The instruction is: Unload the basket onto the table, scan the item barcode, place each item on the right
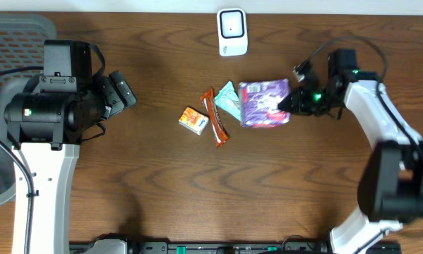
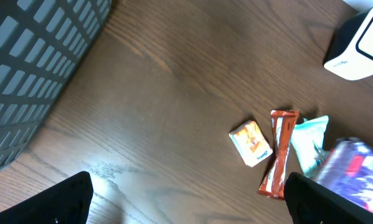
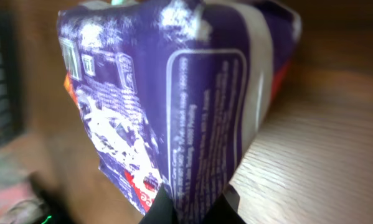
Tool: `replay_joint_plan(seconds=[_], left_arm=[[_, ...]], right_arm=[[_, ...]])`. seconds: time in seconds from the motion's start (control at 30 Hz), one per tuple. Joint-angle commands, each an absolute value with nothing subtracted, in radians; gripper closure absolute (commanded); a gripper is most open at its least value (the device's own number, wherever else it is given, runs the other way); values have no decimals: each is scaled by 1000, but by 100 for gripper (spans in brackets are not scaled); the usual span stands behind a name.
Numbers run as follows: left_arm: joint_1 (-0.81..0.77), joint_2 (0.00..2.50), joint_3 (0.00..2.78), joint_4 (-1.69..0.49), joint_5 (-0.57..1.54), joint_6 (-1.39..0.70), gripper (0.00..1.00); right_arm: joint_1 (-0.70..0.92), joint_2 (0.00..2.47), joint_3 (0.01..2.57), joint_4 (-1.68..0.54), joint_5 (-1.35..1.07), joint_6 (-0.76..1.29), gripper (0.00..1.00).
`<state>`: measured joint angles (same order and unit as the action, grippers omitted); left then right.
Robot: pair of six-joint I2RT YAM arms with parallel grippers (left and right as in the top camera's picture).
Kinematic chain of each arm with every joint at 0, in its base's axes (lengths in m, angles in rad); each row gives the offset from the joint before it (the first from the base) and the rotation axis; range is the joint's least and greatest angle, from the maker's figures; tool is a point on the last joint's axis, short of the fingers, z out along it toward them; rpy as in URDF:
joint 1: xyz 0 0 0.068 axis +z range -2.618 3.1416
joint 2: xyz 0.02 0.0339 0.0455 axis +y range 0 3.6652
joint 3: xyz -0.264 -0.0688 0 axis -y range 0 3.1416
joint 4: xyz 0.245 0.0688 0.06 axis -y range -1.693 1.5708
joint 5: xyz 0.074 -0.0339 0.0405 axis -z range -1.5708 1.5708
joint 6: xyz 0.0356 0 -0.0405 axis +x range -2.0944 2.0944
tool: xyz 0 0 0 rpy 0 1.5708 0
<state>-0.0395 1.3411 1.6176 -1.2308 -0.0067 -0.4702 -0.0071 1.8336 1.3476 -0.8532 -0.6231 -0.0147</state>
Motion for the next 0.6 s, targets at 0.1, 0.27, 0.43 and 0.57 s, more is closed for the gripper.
replay_joint_plan(seconds=[0.1, 0.27, 0.43, 0.57], left_arm=[[-36, 1346, 1621, -1235, -20, -456, 2], [-36, 1346, 1621, -1234, -20, -456, 2], [-36, 1346, 1621, -1234, -20, -456, 2], [-36, 1346, 1622, -1235, -20, -456, 2]], right_arm=[[105, 1575, 1417, -992, 253, 375, 99], [170, 1554, 1404, -1106, 616, 515, 99], [197, 1642, 1345, -1142, 691, 527, 99], [218, 1767, 1340, -1139, 686, 527, 99]])
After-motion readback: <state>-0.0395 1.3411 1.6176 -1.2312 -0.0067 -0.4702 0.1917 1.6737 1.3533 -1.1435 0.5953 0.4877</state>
